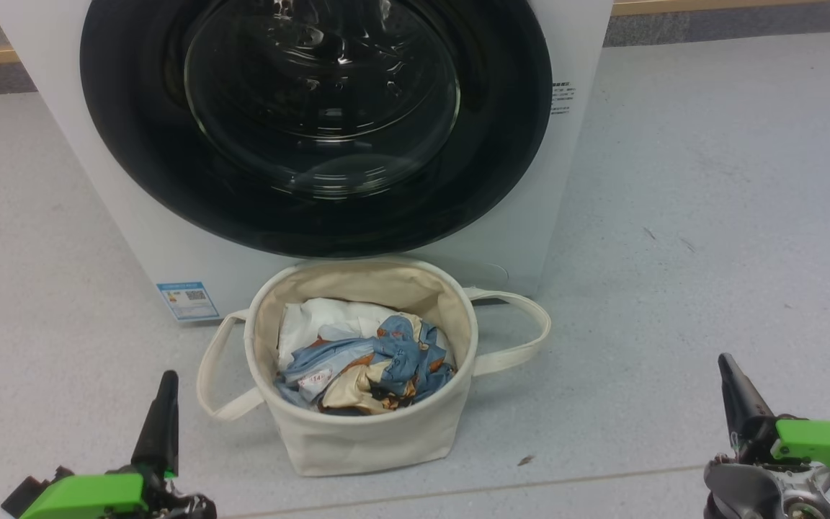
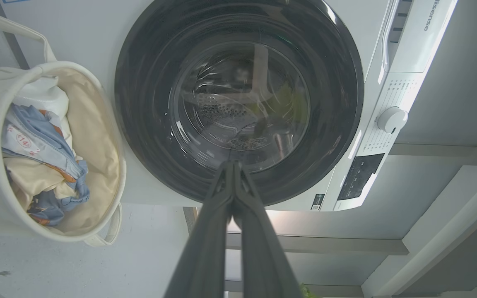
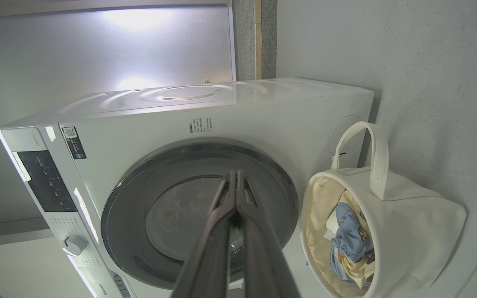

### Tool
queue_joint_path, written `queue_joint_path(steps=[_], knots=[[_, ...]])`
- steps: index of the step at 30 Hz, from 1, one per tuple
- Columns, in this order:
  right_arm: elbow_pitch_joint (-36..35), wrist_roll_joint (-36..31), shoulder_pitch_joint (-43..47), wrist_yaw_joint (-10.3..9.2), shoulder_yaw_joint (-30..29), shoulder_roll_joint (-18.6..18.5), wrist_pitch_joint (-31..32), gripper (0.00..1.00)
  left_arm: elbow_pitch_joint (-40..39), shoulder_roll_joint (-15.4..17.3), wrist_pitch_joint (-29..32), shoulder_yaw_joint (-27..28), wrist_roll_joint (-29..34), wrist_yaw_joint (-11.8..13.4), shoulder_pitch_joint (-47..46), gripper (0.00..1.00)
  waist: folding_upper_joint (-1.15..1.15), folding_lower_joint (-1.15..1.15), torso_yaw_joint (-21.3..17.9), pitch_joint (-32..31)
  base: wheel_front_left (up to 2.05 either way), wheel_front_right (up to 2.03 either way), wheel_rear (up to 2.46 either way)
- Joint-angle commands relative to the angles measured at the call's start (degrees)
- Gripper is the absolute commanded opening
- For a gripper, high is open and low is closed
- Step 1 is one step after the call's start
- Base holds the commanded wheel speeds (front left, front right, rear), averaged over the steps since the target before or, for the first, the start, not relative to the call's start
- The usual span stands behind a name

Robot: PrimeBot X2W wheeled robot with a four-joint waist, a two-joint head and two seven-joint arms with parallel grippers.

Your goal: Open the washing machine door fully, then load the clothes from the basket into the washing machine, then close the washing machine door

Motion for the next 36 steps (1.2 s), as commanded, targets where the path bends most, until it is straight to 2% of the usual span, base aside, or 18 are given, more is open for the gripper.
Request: queue_joint_path(steps=[1, 19, 20, 24, 31, 36], knots=[[-1.8, 0.2, -0.8, 0.01, 1.1, 0.0, 0.4, 0.00, -2.1, 0.3, 0.3, 1.9, 0.2, -0.4, -1.4, 0.00, 0.00, 0.00, 0.0, 0.0, 0.00, 0.00, 0.00], [-1.8, 0.2, -0.8, 0.01, 1.1, 0.0, 0.4, 0.00, -2.1, 0.3, 0.3, 1.9, 0.2, -0.4, -1.4, 0.00, 0.00, 0.00, 0.0, 0.0, 0.00, 0.00, 0.00], [0.1, 0.0, 0.0, 0.00, 0.0, 0.0, 0.0, 1.00, 0.1, 0.0, 0.0, 0.0, 0.0, 0.0, 0.0, 1.00, 0.00, 0.00, 0.0, 0.0, 0.00, 0.00, 0.00], [3.8, 0.0, 1.1, 0.01, 0.1, 0.3, -0.1, 1.00, 3.8, -0.2, 0.0, -0.2, 0.0, 0.1, 1.4, 1.00, 0.00, 0.00, 0.0, 0.0, 0.00, 0.00, 0.00], [4.1, 0.5, 0.1, 0.01, 0.7, 0.2, -1.2, 1.00, 4.4, 0.1, -0.2, 0.4, -0.2, 0.3, 0.3, 1.00, 0.00, 0.13, 0.2, -0.1, 0.00, 0.00, 0.00], [3.7, 0.8, -0.5, 0.01, 0.9, 0.2, -2.0, 1.00, 4.8, 0.5, -0.3, 0.7, -0.2, 0.3, -0.6, 1.00, 0.00, 0.01, 0.4, 0.0, 0.00, 0.00, 0.00]])
